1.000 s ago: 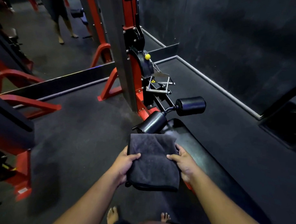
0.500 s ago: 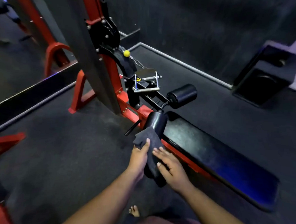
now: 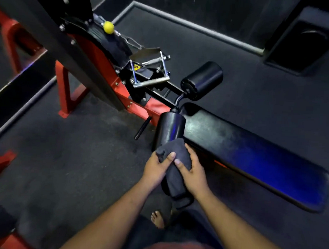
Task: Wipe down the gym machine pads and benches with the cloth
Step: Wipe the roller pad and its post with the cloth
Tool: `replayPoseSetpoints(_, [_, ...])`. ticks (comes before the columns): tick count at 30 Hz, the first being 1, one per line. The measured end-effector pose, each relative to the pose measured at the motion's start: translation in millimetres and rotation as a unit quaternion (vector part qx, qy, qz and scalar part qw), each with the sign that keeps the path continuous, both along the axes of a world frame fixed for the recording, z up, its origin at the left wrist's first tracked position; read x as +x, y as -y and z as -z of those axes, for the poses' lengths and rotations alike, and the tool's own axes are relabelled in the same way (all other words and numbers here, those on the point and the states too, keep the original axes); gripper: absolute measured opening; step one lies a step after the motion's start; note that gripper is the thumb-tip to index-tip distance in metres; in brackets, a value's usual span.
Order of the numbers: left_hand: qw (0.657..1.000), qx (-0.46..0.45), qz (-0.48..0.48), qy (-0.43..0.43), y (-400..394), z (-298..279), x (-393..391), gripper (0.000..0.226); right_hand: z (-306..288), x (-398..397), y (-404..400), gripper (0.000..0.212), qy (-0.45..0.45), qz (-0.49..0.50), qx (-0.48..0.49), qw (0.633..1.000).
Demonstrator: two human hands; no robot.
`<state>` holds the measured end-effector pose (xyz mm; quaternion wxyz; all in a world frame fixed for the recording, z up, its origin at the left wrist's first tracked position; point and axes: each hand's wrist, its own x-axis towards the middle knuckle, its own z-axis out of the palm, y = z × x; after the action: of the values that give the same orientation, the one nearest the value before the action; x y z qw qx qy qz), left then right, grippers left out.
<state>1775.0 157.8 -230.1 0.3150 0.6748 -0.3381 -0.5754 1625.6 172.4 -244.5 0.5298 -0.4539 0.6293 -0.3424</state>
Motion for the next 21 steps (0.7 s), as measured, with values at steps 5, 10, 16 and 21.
replayPoseSetpoints(5, [0.999, 0.015, -0.042, -0.024, 25.3, 3.6, 11.7, 0.065, -9.7, 11.8, 19.4, 0.073, 0.07, 0.015, 0.033, 0.997])
replayPoseSetpoints(10, [0.994, 0.042, -0.013, -0.104, 33.3, 9.7, 28.4, 0.032, -16.3, 34.3, 30.8, 0.075, 0.195, 0.06, 0.094, 0.974])
replayPoseSetpoints(16, [0.982, 0.032, 0.111, -0.149, 47.9, 15.9, 58.8, 0.026, -16.0, 31.0, 32.1, 0.078, 0.015, 0.044, 0.021, 0.999])
replayPoseSetpoints(21, [0.967, 0.005, 0.225, -0.117, 65.3, 21.3, 78.3, 0.023, -9.1, 17.5, 44.8, 0.056, -0.158, -0.072, -0.051, 0.983])
